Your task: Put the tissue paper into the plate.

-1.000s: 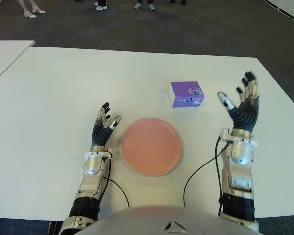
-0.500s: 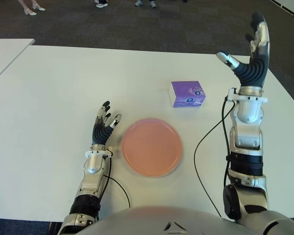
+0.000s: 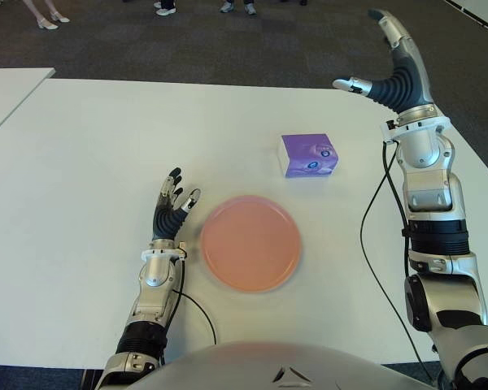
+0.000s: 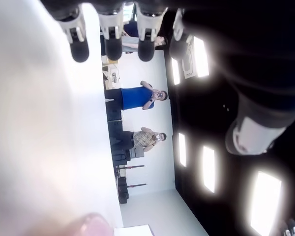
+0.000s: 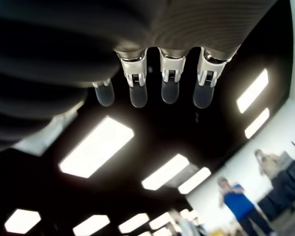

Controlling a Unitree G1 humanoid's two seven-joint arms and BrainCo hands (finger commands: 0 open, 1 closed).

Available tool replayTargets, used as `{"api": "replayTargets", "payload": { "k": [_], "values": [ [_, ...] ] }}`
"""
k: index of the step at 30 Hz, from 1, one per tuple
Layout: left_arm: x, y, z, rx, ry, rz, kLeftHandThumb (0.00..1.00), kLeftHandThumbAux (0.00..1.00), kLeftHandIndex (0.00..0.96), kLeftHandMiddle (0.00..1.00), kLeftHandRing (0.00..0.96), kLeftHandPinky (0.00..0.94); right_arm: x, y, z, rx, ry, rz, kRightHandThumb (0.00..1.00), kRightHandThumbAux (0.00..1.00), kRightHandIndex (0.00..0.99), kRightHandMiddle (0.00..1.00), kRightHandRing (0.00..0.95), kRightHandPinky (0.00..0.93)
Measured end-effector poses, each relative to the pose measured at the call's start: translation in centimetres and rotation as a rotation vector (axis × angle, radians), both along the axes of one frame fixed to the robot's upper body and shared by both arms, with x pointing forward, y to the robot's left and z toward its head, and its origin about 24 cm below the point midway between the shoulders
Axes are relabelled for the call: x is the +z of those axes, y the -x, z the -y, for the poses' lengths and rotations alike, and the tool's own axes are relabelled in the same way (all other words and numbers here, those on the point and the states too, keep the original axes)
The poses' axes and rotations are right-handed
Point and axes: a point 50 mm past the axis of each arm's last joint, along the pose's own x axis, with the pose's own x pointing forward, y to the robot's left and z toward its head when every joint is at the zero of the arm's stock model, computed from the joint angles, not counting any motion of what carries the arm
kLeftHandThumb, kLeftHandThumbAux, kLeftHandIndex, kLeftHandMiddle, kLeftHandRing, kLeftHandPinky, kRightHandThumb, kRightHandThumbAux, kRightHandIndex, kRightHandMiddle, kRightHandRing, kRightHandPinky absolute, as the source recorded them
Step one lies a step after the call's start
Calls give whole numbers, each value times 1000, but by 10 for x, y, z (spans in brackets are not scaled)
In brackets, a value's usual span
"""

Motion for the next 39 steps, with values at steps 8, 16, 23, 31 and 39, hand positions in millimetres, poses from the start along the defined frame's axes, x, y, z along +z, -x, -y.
{"api": "replayTargets", "payload": {
  "k": [8,16,23,31,39],
  "values": [
    [1,0,0,1,1,3,0,537,0,0,0,0,16,-30,-12,41,159,-53,502,337,0,0,0,0],
    [5,-3,0,-1,2,24,0,543,0,0,0,0,17,-57,-16,13,236,-74,451,201,0,0,0,0],
    [5,-2,0,0,1,21,0,535,0,0,0,0,-12,-74,-17,-9,417,-160,390,160,0,0,0,0],
    [1,1,-1,6,0,2,0,534,0,0,0,0,-65,-77,-14,4,670,-349,379,184,0,0,0,0],
    [0,2,-1,10,0,2,0,538,0,0,0,0,-78,-78,-9,-14,724,-419,378,197,0,0,0,0]
  ]
}}
